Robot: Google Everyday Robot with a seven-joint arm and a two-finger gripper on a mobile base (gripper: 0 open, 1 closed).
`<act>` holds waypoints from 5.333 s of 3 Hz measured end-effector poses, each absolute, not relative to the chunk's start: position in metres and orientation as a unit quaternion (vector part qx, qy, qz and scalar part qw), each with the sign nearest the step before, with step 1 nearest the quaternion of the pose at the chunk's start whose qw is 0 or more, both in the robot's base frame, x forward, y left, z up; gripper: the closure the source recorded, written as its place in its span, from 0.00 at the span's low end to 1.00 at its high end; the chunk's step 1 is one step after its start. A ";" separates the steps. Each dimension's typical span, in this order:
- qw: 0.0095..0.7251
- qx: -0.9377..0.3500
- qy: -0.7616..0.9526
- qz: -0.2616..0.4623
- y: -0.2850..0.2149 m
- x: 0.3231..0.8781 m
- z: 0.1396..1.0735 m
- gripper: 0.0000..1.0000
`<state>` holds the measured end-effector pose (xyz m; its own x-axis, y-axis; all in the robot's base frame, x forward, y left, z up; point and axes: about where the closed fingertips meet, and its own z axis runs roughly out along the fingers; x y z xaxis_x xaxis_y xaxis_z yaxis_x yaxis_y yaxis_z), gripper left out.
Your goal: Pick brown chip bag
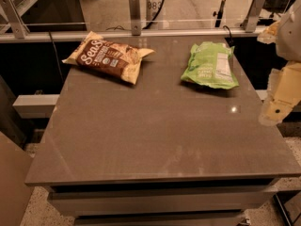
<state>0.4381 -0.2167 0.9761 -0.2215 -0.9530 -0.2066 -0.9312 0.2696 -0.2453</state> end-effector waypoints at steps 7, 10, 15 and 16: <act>0.291 -0.695 0.655 0.051 -0.142 0.595 0.945 0.00; 0.348 -0.724 0.583 0.118 -0.056 0.655 0.912 0.00; 0.363 -0.711 0.568 0.200 0.034 0.721 0.861 0.00; 0.354 -0.715 0.569 0.201 0.051 0.722 0.856 0.00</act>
Offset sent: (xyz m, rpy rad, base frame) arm 0.0123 0.0032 -0.0026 0.0420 -0.0304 0.0520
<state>0.7215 0.0510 0.8564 0.2720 -0.6714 -0.6894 -0.9553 -0.1021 -0.2775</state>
